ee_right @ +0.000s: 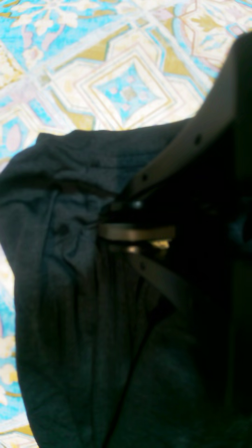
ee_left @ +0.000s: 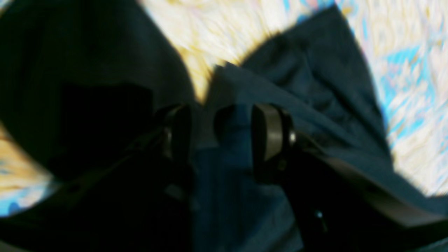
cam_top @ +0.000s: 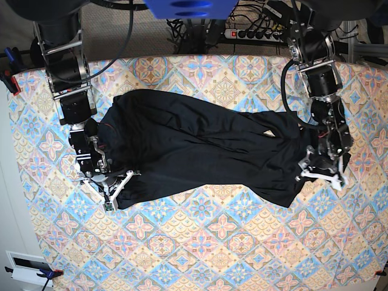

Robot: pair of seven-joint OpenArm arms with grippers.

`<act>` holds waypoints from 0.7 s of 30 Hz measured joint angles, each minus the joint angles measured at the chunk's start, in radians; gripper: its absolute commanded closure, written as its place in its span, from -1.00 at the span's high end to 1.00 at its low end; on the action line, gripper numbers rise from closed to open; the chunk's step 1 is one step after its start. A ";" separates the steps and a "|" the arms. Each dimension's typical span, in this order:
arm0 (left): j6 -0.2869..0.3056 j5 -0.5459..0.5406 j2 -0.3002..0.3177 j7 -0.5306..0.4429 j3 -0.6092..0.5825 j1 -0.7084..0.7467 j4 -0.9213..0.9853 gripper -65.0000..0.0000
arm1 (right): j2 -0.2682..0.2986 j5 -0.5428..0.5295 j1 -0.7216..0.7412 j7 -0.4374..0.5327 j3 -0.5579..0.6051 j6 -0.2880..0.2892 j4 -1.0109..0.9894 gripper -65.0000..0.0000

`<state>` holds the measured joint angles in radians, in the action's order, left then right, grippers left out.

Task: Layout the t-shirt on the table in an organized manner, then fold the t-shirt properly
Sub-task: 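Drag the shirt with both grippers, spreading the sleeves apart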

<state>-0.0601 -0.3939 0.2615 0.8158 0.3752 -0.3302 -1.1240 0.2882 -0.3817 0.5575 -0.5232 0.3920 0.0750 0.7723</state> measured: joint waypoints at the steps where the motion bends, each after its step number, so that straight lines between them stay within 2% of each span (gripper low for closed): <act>1: 0.000 0.001 0.010 -0.008 0.015 -0.003 -0.014 -0.14 | 0.000 0.000 0.000 -0.001 0.000 -0.001 0.000 -1.00; 5: -0.002 0.018 0.021 -0.016 0.016 -0.043 -0.020 -0.14 | 0.000 0.000 0.000 0.003 0.000 0.000 0.000 -1.00; 14: 0.006 0.001 0.007 -0.042 0.011 -0.083 0.189 -0.14 | 0.000 0.000 -0.002 0.007 0.000 0.000 0.000 -1.00; 19: 0.007 0.014 -0.044 -0.077 0.007 -0.080 0.189 -0.15 | 0.000 0.000 -0.006 0.011 0.000 0.000 0.002 -1.00; 21: 0.006 0.012 -0.052 -0.086 -0.032 -0.082 0.188 -0.16 | 0.000 0.000 -0.009 0.016 0.000 0.000 0.002 -1.00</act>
<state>-0.0544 -0.3817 0.2096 0.7296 0.3435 -0.4122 -0.9360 0.2886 -0.3820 0.5488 -0.5076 0.3920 0.0746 0.7742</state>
